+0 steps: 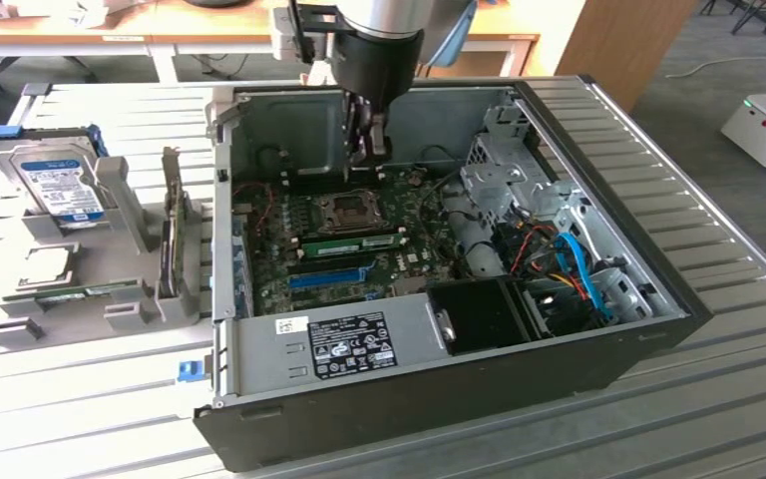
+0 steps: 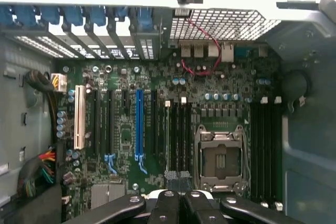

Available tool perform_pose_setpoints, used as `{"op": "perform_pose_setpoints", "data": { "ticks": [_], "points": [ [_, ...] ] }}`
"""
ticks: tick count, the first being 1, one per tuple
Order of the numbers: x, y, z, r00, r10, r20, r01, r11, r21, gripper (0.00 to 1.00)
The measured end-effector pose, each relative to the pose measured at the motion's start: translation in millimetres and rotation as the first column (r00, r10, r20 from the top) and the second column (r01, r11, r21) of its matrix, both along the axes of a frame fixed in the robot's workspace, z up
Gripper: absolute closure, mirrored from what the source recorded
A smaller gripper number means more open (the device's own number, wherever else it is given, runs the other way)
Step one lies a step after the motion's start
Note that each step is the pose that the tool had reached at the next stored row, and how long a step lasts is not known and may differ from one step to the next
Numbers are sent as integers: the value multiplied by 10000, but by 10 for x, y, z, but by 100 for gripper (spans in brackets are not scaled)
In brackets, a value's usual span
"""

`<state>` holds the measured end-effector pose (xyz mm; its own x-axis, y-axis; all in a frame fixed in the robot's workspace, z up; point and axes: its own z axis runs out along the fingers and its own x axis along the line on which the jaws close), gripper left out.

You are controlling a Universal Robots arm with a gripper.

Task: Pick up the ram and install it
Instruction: 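Press down the ram until it locks into place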

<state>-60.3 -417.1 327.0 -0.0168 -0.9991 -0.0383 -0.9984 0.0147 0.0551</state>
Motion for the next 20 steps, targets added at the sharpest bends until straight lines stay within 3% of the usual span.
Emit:
{"op": "perform_pose_setpoints", "data": {
  "ticks": [6,13,15,20],
  "points": [
    [99,0,0,10000,1,0,-1,10000,11,89],
    [110,0,-1,10000,1,12,-1,10000,13,89],
    [110,1,-1,10000,0,54,0,10000,13,89],
    [109,0,0,9998,0,223,0,10000,11,89]
  ]
}}
